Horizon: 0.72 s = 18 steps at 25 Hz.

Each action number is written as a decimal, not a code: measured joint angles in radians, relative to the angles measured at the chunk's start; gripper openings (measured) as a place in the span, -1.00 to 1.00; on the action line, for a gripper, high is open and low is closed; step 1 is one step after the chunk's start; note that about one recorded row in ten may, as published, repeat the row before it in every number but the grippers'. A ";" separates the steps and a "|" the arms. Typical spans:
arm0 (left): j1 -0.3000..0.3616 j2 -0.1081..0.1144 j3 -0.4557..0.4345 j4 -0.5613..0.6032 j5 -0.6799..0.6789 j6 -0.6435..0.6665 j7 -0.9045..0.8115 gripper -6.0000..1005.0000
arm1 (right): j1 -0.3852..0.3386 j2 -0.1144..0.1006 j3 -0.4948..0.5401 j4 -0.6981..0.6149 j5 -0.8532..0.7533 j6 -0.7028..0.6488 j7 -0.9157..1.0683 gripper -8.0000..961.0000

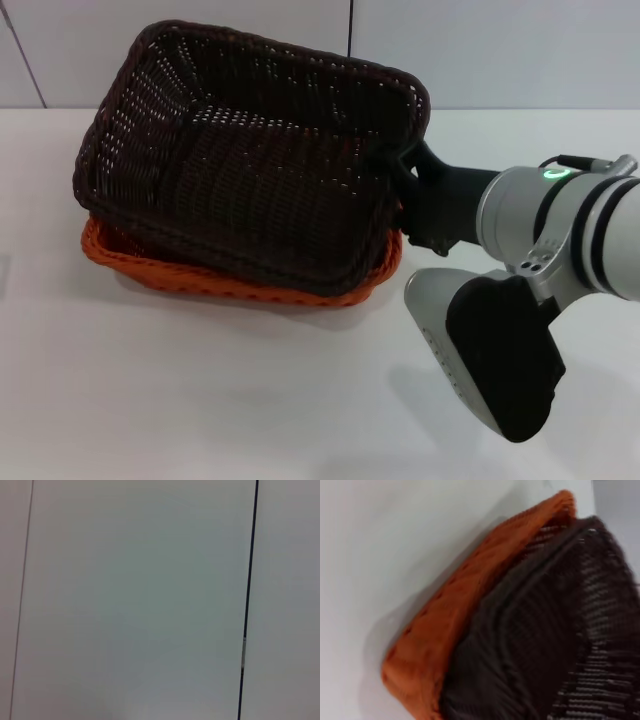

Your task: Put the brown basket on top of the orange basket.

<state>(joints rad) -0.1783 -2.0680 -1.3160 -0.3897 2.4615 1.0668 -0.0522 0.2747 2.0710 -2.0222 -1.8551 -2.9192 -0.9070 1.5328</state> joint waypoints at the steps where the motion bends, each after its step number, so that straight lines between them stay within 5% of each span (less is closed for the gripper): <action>1: -0.001 0.001 0.000 0.000 0.001 -0.002 0.000 0.56 | -0.012 0.000 0.000 -0.013 0.000 0.012 0.003 0.27; 8: -0.012 0.004 0.000 0.002 0.004 -0.017 0.002 0.56 | -0.146 0.007 -0.040 -0.150 0.032 0.099 0.082 0.47; 18: -0.026 0.006 0.000 0.011 0.005 -0.027 0.005 0.56 | -0.316 0.016 -0.052 -0.157 0.027 0.139 0.301 0.47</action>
<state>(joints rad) -0.2047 -2.0622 -1.3162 -0.3790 2.4666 1.0400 -0.0469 -0.0414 2.0867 -2.0741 -2.0117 -2.8924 -0.7678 1.8337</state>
